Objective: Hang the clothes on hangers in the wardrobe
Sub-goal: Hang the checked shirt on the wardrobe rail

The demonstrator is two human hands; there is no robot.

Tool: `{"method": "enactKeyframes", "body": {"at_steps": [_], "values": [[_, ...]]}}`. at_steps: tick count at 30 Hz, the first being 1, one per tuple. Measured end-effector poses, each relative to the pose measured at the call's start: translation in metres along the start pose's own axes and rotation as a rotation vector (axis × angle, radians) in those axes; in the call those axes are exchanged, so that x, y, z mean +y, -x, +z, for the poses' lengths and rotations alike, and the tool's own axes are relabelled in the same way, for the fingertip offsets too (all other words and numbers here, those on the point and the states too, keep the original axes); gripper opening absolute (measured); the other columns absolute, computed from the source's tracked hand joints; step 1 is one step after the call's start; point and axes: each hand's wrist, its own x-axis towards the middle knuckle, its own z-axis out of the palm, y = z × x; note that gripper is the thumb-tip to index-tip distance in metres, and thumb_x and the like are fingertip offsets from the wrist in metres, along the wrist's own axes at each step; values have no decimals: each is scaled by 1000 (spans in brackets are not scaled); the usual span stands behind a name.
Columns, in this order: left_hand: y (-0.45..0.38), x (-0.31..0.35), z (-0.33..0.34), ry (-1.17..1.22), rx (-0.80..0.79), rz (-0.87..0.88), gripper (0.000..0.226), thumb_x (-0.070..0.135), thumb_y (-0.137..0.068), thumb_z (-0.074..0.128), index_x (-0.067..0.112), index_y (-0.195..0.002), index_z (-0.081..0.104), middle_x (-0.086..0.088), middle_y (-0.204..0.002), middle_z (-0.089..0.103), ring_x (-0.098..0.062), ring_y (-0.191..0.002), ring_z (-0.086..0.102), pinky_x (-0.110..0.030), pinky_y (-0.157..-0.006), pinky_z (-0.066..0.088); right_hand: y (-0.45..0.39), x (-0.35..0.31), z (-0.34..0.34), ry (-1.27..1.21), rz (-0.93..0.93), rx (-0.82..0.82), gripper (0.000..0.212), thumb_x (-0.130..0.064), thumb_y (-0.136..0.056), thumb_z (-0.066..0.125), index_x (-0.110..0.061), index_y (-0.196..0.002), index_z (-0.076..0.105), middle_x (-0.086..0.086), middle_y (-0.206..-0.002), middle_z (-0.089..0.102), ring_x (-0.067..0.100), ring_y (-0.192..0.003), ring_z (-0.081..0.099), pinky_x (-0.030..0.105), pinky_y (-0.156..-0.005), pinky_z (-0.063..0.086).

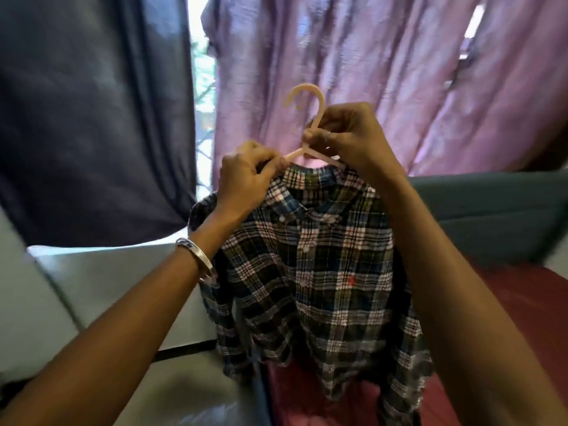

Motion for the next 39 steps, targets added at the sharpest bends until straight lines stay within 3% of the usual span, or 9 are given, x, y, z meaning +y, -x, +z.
{"method": "enactKeyframes", "body": {"at_steps": [6, 10, 14, 17, 20, 24, 28, 32, 39], "values": [[15, -18, -122, -302, 277, -17, 19, 29, -84, 67, 11, -81, 74, -3, -86, 61, -9, -77, 55, -23, -69, 43, -4, 17, 23, 510, -132, -384, 111, -53, -49, 82, -27, -144, 32, 2, -117, 57, 18, -98, 56, 26, -83, 43], [26, -20, -200, -495, 364, -66, 23, 30, -82, 66, 8, -83, 74, -5, -91, 61, -15, -81, 58, -26, -73, 46, -23, 27, 78, 539, -246, -388, 72, -6, -71, 82, -18, -135, 51, 4, -102, 65, 28, -86, 67, 24, -73, 43], [40, -26, -302, -733, 454, -102, 22, 36, -81, 63, 17, -85, 74, 1, -102, 58, -16, -87, 59, -38, -74, 51, -64, -7, 174, 263, -505, -558, 32, 2, -75, 63, -1, -107, 67, 6, -92, 73, 12, -82, 66, 32, -71, 54], [47, -34, -366, -850, 499, -124, 21, 37, -81, 60, 20, -82, 73, 5, -107, 55, -17, -86, 58, -43, -76, 50, -86, -38, 229, -218, -282, -819, 30, 15, -83, 54, -6, -101, 66, -7, -86, 72, -1, -79, 61, 16, -68, 50], [55, -41, -419, -894, 526, -153, 19, 23, -81, 60, 11, -77, 73, -4, -95, 61, -23, -86, 59, -35, -76, 47, -109, -47, 294, -520, -102, -961, 35, 5, -86, 53, 1, -120, 61, 13, -111, 69, 19, -99, 64, 27, -84, 53], [59, -59, -489, -1063, 568, -180, 16, 19, -84, 62, 9, -78, 72, -7, -87, 63, -28, -83, 59, -33, -68, 40, -133, -90, 401, -144, -457, -601, 50, -18, -85, 56, -4, -133, 52, 4, -118, 65, 14, -103, 60, 44, -95, 50], [50, -79, -571, -1173, 688, -209, 19, 26, -87, 60, 12, -82, 72, -1, -92, 64, -24, -85, 60, -37, -69, 48, -123, -161, 514, 197, -846, -192, 85, -51, -78, 66, -11, -146, 34, 12, -136, 51, 35, -115, 51, 53, -96, 42], [40, -88, -638, -1199, 719, -184, 20, 23, -88, 59, 11, -79, 72, 1, -90, 65, -21, -83, 61, -39, -75, 50, -121, -212, 599, 422, -836, -43, 119, -55, -61, 81, -10, -151, 16, 20, -143, 39, 42, -123, 44, 68, -99, 33], [7, -95, -738, -1183, 747, -157, 19, 14, -89, 61, 6, -76, 72, -4, -86, 67, -21, -80, 63, -43, -78, 51, -179, -274, 665, 412, -974, 78, 113, -62, -65, 74, 0, -148, 27, 21, -131, 49, 37, -104, 46, 49, -73, 43]]}}
